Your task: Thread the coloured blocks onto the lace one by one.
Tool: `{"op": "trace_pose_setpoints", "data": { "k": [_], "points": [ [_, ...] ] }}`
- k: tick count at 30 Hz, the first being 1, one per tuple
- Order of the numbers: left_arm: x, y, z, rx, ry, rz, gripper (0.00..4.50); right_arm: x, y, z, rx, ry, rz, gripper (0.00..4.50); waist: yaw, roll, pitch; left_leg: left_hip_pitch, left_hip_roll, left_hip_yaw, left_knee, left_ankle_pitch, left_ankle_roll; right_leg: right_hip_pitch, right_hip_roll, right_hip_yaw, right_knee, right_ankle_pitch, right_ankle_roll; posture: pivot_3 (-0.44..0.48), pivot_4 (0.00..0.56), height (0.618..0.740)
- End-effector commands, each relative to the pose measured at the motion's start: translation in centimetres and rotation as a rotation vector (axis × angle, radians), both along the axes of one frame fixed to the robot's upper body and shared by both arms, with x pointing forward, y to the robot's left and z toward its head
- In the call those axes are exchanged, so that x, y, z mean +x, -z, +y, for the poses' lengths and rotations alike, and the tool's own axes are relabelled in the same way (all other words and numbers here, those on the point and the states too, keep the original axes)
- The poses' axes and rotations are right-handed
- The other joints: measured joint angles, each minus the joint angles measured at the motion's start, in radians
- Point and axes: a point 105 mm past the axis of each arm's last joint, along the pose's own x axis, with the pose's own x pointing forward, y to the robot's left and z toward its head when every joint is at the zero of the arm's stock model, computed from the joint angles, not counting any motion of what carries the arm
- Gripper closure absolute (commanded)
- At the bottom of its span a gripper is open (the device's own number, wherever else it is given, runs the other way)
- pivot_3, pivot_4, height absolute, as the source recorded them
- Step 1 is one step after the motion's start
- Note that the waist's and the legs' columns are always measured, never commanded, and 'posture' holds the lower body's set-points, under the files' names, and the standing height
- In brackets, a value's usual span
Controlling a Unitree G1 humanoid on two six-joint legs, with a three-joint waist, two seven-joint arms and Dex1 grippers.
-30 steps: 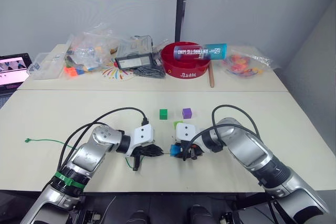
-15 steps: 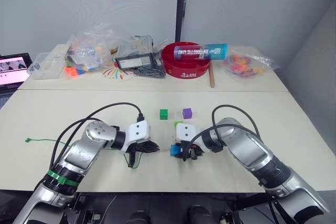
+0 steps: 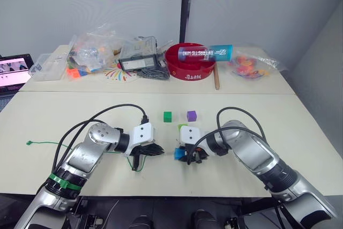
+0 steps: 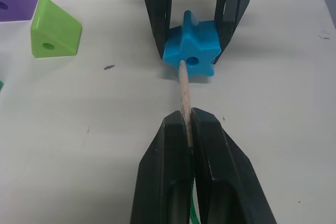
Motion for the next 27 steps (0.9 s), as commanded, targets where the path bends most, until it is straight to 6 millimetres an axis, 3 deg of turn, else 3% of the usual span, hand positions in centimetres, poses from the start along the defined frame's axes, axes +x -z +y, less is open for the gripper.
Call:
{"op": "trace_pose_setpoints", "data": {
  "k": [1, 17, 27],
  "points": [
    [-0.4, -0.6, -1.2, -0.010, 0.061, -0.017, 4.50, -0.6, 0.6, 0.4, -0.016, -0.017, 0.021, 3.21, 0.000, 0.000, 0.000, 0.000, 0.000, 0.000, 0.000, 0.000, 0.000, 0.000, 0.000, 0.000, 0.000, 0.000, 0.000, 0.000, 0.150, 0.731],
    [-0.4, -0.9, -2.0, -0.004, 0.091, -0.019, 4.50, -0.8, 0.6, 0.5, -0.017, -0.017, 0.026, 3.21, -0.002, 0.000, 0.000, -0.001, 0.000, 0.000, 0.002, 0.000, 0.000, 0.000, 0.001, 0.000, 0.000, 0.000, 0.000, 0.000, 0.150, 0.731],
    [-0.8, -0.8, -4.0, -0.059, 0.125, 0.013, 4.50, -0.8, 0.6, 0.7, -0.015, -0.018, 0.025, 3.21, -0.002, 0.000, 0.000, -0.001, 0.000, 0.000, 0.002, 0.000, 0.000, -0.001, 0.001, 0.000, 0.000, 0.000, 0.000, 0.000, 0.150, 0.731]
  ]
}}
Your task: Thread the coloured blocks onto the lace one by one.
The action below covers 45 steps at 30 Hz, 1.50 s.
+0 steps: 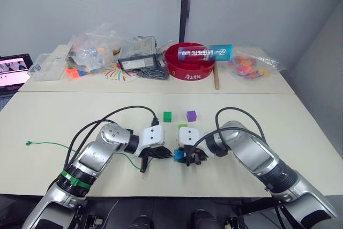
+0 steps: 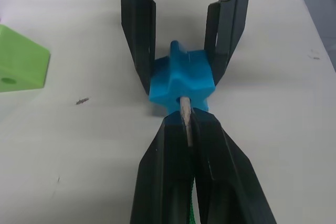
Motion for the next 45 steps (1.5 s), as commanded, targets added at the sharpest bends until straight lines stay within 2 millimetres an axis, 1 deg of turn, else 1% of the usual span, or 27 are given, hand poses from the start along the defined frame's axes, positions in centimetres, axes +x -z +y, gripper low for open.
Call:
{"op": "trace_pose_setpoints", "data": {
  "k": [1, 3, 5, 7, 10, 14, 17, 19, 23, 27, 30, 32, 33, 34, 35, 37, 38, 41, 45],
  "points": [
    [-0.3, -1.0, -1.4, -0.051, 0.060, -0.021, 4.50, -0.4, 0.6, 0.4, -0.015, -0.011, 0.017, 3.21, 0.000, 0.000, 0.000, 0.000, 0.000, 0.000, 0.000, 0.000, 0.000, 0.000, 0.000, 0.000, 0.000, 0.000, 0.000, 0.000, 0.150, 0.731],
    [-0.1, -0.5, -1.0, -0.038, 0.054, -0.026, 4.50, -0.4, 0.5, 0.5, -0.013, -0.012, 0.016, 3.21, 0.001, 0.000, 0.000, 0.000, 0.000, 0.000, 0.000, 0.000, 0.000, 0.001, 0.000, 0.000, 0.000, 0.000, 0.000, 0.000, 0.150, 0.731],
    [0.1, -1.3, -0.6, -0.074, 0.040, -0.035, 3.75, -0.4, 0.5, 0.5, -0.011, -0.011, 0.015, 3.21, 0.001, 0.000, 0.000, 0.000, 0.000, 0.000, 0.000, 0.000, 0.000, 0.001, 0.000, 0.000, 0.000, 0.000, 0.000, 0.000, 0.150, 0.731],
    [0.1, -2.1, -0.2, -0.103, 0.037, -0.035, 3.18, -0.4, 0.5, 0.5, -0.010, -0.009, 0.013, 3.21, 0.000, 0.000, 0.000, 0.000, 0.000, 0.000, 0.000, 0.000, 0.000, 0.000, 0.000, 0.000, 0.000, 0.000, 0.000, 0.000, 0.150, 0.731],
    [0.0, -2.7, 0.6, -0.122, 0.028, -0.030, 2.21, -0.4, 0.5, 0.5, -0.010, -0.008, 0.012, 3.21, -0.002, 0.000, 0.000, 0.000, 0.000, 0.000, 0.000, 0.000, 0.000, 0.000, 0.000, 0.000, 0.000, 0.000, 0.000, 0.000, 0.150, 0.731],
    [-0.6, -2.8, 2.2, -0.123, -0.001, 0.031, 2.21, -0.4, 0.5, 0.6, -0.008, -0.008, 0.012, 3.21, -0.005, 0.000, 0.000, 0.001, 0.000, 0.000, 0.000, 0.000, 0.000, 0.000, 0.000, 0.000, 0.000, 0.000, 0.000, 0.000, 0.150, 0.731],
    [-0.8, -2.0, 3.4, -0.095, -0.036, 0.048, 2.21, -0.3, 0.5, 0.6, -0.008, -0.008, 0.010, 3.21, -0.005, 0.000, 0.000, 0.001, 0.001, 0.000, 0.000, 0.000, 0.000, 0.000, 0.000, 0.000, 0.000, 0.000, 0.000, 0.000, 0.150, 0.731],
    [-0.8, -1.4, 3.9, -0.097, -0.061, 0.060, 2.21, -0.3, 0.5, 0.6, -0.008, -0.008, 0.009, 3.21, -0.003, 0.000, 0.000, 0.001, 0.001, 0.000, 0.000, 0.000, 0.000, 0.000, 0.000, 0.000, 0.000, 0.000, 0.000, 0.000, 0.150, 0.731],
    [-0.5, -0.6, 3.9, -0.121, -0.102, 0.064, 2.21, -0.3, 0.4, 0.6, -0.008, -0.010, 0.008, 3.21, 0.000, 0.000, 0.000, 0.001, 0.001, 0.000, 0.000, 0.000, 0.000, 0.000, 0.000, 0.000, 0.000, 0.000, 0.000, 0.000, 0.150, 0.731],
    [-0.2, 0.9, 3.9, -0.090, -0.118, 0.077, 2.21, -0.3, 0.3, 0.6, -0.008, -0.012, 0.006, 3.21, -0.001, 0.000, 0.000, 0.001, 0.001, 0.000, 0.000, 0.000, 0.000, 0.000, 0.000, 0.000, 0.000, 0.000, 0.000, 0.000, 0.150, 0.731],
    [0.0, 1.7, 4.0, -0.088, -0.133, 0.095, 2.21, -0.3, 0.2, 0.5, -0.008, -0.011, 0.004, 3.21, -0.001, 0.000, 0.000, 0.001, 0.000, 0.000, 0.000, 0.000, 0.000, 0.000, 0.000, 0.000, 0.000, 0.000, 0.000, 0.000, 0.150, 0.731],
    [0.1, 1.9, 4.0, -0.087, -0.136, 0.096, 2.76, -0.3, 0.2, 0.5, -0.008, -0.009, 0.003, 3.21, 0.000, 0.000, 0.000, 0.001, 0.000, 0.000, 0.000, 0.000, 0.000, 0.000, 0.000, 0.000, 0.000, 0.000, 0.000, 0.000, 0.150, 0.731],
    [0.1, 2.0, 4.0, -0.087, -0.138, 0.095, 3.12, -0.3, 0.2, 0.5, -0.008, -0.009, 0.003, 3.21, 0.000, 0.000, 0.000, 0.001, 0.000, 0.000, 0.000, 0.000, 0.000, 0.000, 0.000, 0.000, 0.000, 0.000, 0.000, 0.000, 0.150, 0.731],
    [0.2, 2.1, 4.0, -0.093, -0.138, 0.097, 3.57, -0.2, 0.2, 0.5, -0.008, -0.007, 0.002, 3.21, 0.000, 0.000, 0.000, 0.001, 0.000, 0.000, 0.000, 0.000, 0.000, 0.000, 0.000, 0.000, 0.000, 0.000, 0.000, 0.000, 0.150, 0.731],
    [0.2, 2.1, 4.0, -0.103, -0.138, 0.095, 3.66, -0.3, 0.2, 0.4, -0.009, -0.007, 0.003, 3.21, 0.000, 0.000, 0.000, 0.001, 0.000, 0.000, 0.000, 0.000, 0.000, 0.000, 0.000, 0.000, 0.000, 0.000, 0.000, 0.000, 0.150, 0.731],
    [0.3, 2.0, 3.8, -0.130, -0.133, 0.094, 4.33, -0.3, 0.2, 0.4, -0.010, -0.006, 0.003, 3.21, 0.000, 0.000, 0.000, 0.001, 0.000, 0.000, 0.000, 0.000, 0.000, 0.000, 0.000, 0.000, 0.000, 0.000, 0.000, 0.000, 0.150, 0.731],
    [0.3, 2.0, 3.8, -0.134, -0.131, 0.092, 4.46, -0.3, 0.2, 0.4, -0.010, -0.005, 0.003, 3.21, 0.000, 0.000, 0.000, 0.001, 0.000, 0.000, 0.000, 0.000, 0.000, 0.000, 0.000, 0.000, 0.000, 0.000, 0.000, 0.000, 0.150, 0.731],
    [0.4, 2.0, 3.8, -0.128, -0.123, 0.082, 4.46, -0.3, 0.2, 0.4, -0.008, -0.004, 0.003, 3.21, 0.001, 0.000, 0.000, 0.001, 0.000, 0.000, 0.000, 0.000, 0.000, 0.000, 0.000, 0.000, 0.000, 0.000, 0.000, 0.000, 0.150, 0.731],
    [0.4, 1.2, 3.2, -0.144, -0.102, 0.053, 4.46, -0.3, 0.2, 0.4, -0.008, -0.004, 0.005, 3.21, 0.001, 0.000, 0.000, 0.001, 0.000, 0.000, 0.000, 0.000, 0.000, 0.000, 0.000, 0.000, 0.000, 0.000, 0.000, 0.000, 0.150, 0.731]
  ]
}}
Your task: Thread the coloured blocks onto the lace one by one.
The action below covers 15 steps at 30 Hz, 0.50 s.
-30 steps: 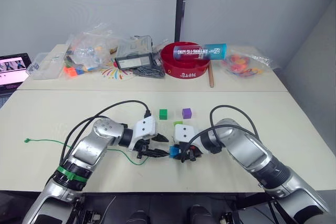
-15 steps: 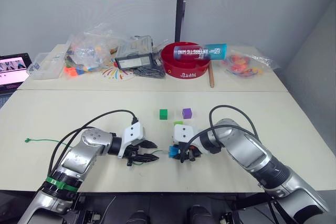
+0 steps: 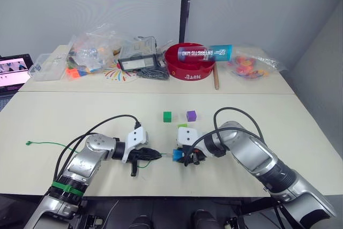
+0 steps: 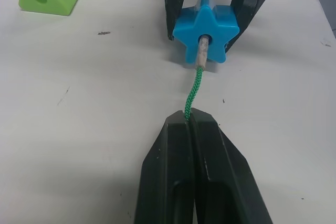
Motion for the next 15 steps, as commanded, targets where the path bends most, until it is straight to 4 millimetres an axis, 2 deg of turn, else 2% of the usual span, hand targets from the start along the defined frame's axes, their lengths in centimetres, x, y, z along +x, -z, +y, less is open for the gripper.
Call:
{"op": "trace_pose_setpoints", "data": {
  "k": [1, 9, 15],
  "points": [
    [0.0, -1.3, -0.9, -0.024, 0.034, -0.049, 4.46, -0.4, 0.3, 0.1, -0.009, -0.006, 0.014, 3.21, 0.000, 0.000, 0.000, 0.000, 0.000, 0.000, 0.000, 0.000, 0.000, 0.000, 0.000, 0.000, 0.000, 0.000, 0.000, 0.000, 0.150, 0.731],
    [-0.1, -2.8, -2.3, -0.016, 0.083, -0.092, 4.46, -0.3, 0.3, 0.1, -0.011, -0.005, 0.014, 3.21, -0.001, 0.000, 0.000, 0.000, 0.000, 0.000, 0.000, 0.000, 0.000, 0.000, 0.000, 0.000, 0.000, 0.000, 0.000, 0.000, 0.150, 0.731],
    [-0.6, -2.3, -3.1, 0.018, 0.132, -0.064, 4.46, -0.3, 0.3, 0.2, -0.010, -0.002, 0.014, 3.21, -0.001, 0.000, 0.000, 0.000, 0.000, 0.000, 0.000, 0.000, 0.000, 0.000, 0.000, 0.000, 0.000, 0.000, 0.000, 0.000, 0.150, 0.731]
  ]
}}
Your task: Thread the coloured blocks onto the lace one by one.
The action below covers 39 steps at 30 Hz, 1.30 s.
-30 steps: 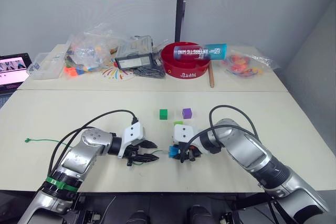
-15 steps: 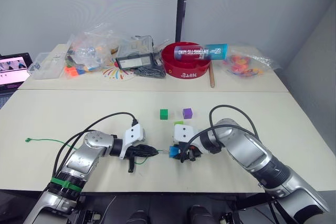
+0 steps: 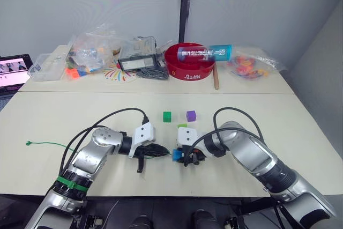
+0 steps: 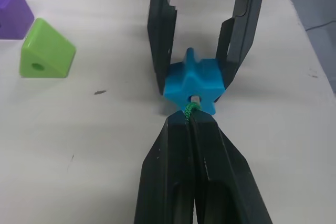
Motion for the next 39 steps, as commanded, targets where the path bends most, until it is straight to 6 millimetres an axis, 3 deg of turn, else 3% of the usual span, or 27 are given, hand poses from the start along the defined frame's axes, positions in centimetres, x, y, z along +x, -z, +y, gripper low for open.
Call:
{"op": "trace_pose_setpoints", "data": {
  "k": [1, 6, 10, 21, 22, 24, 25, 27, 33, 36, 39],
  "points": [
    [-0.2, -0.2, -0.7, 0.024, 0.038, -0.019, 4.46, -0.3, 0.3, 0.2, -0.009, -0.008, 0.015, 3.21, 0.000, 0.000, 0.000, 0.000, 0.000, 0.000, 0.000, 0.000, 0.000, 0.000, 0.000, 0.000, 0.000, 0.000, 0.000, 0.000, 0.150, 0.731],
    [0.9, 0.7, -1.8, 0.033, 0.001, -0.032, 4.46, -0.3, 0.3, 0.2, -0.009, -0.004, 0.016, 3.21, 0.001, 0.000, 0.000, 0.000, 0.000, 0.000, 0.000, 0.000, 0.000, 0.000, 0.000, 0.000, 0.000, 0.000, 0.000, 0.000, 0.150, 0.731],
    [1.3, -0.2, -2.1, 0.007, -0.010, -0.056, 4.46, -0.5, 0.2, 0.4, -0.003, -0.009, 0.019, 3.21, 0.004, 0.000, 0.000, 0.000, -0.001, 0.000, 0.001, 0.000, 0.000, 0.000, -0.001, 0.000, 0.000, 0.000, 0.000, 0.000, 0.150, 0.731],
    [0.4, -1.9, -0.4, -0.026, -0.016, -0.040, 1.05, -0.4, -0.4, 0.7, 0.010, -0.015, 0.008, 3.21, 0.000, 0.000, 0.000, -0.001, 0.000, 0.000, 0.001, 0.000, 0.000, 0.000, 0.000, 0.000, 0.000, 0.000, 0.000, 0.000, 0.150, 0.731],
    [0.3, -2.0, -0.3, -0.026, -0.019, -0.038, 0.59, -0.4, -0.4, 0.7, 0.012, -0.014, 0.007, 3.21, 0.000, 0.000, 0.000, -0.001, 0.000, 0.000, 0.001, 0.000, 0.000, 0.000, 0.000, 0.000, 0.000, 0.000, 0.000, 0.000, 0.150, 0.731],
    [0.3, -2.0, -0.2, -0.024, -0.021, -0.034, 0.08, -0.4, -0.6, 0.8, 0.018, -0.015, 0.007, 3.21, 0.000, 0.000, 0.000, -0.001, 0.000, 0.000, 0.001, 0.000, 0.000, 0.000, 0.000, 0.000, 0.000, 0.000, 0.000, 0.000, 0.150, 0.731],
    [0.2, -2.0, -0.3, -0.023, -0.018, -0.030, 0.04, -0.4, -0.7, 0.9, 0.024, -0.015, 0.007, 3.21, 0.000, 0.000, 0.000, -0.001, 0.000, 0.000, 0.001, 0.000, 0.000, 0.000, 0.000, 0.000, 0.000, 0.000, 0.000, 0.000, 0.150, 0.731],
    [0.1, -1.9, -0.2, -0.019, -0.018, -0.024, 0.00, -0.3, -1.0, 1.2, 0.040, -0.015, 0.005, 2.16, 0.000, 0.000, 0.000, -0.001, 0.000, 0.000, 0.001, 0.000, 0.000, -0.001, 0.000, 0.000, 0.000, 0.000, 0.000, 0.000, 0.150, 0.731],
    [0.3, -1.6, -0.4, -0.014, -0.020, -0.021, 0.00, -0.1, -2.2, 1.6, 0.081, -0.007, -0.011, 0.12, 0.003, 0.000, 0.000, -0.002, 0.000, 0.000, 0.001, 0.000, 0.000, -0.001, -0.001, 0.000, 0.000, 0.000, 0.000, 0.000, 0.150, 0.731],
    [0.1, -1.3, -0.6, -0.011, -0.006, -0.014, 0.00, -0.2, -3.0, 1.0, 0.097, 0.001, -0.015, 0.05, 0.003, 0.000, 0.000, -0.002, 0.000, 0.000, 0.001, 0.000, 0.000, -0.001, 0.000, 0.000, 0.000, 0.000, 0.000, 0.000, 0.150, 0.731],
    [0.0, -0.9, -1.3, -0.015, 0.015, -0.010, 0.00, -0.7, -3.5, -1.1, 0.104, 0.020, -0.006, 0.05, 0.009, 0.000, 0.000, -0.003, -0.001, -0.001, 0.001, 0.000, 0.000, -0.001, -0.001, 0.000, 0.000, 0.000, 0.000, 0.000, 0.150, 0.731]
  ]
}}
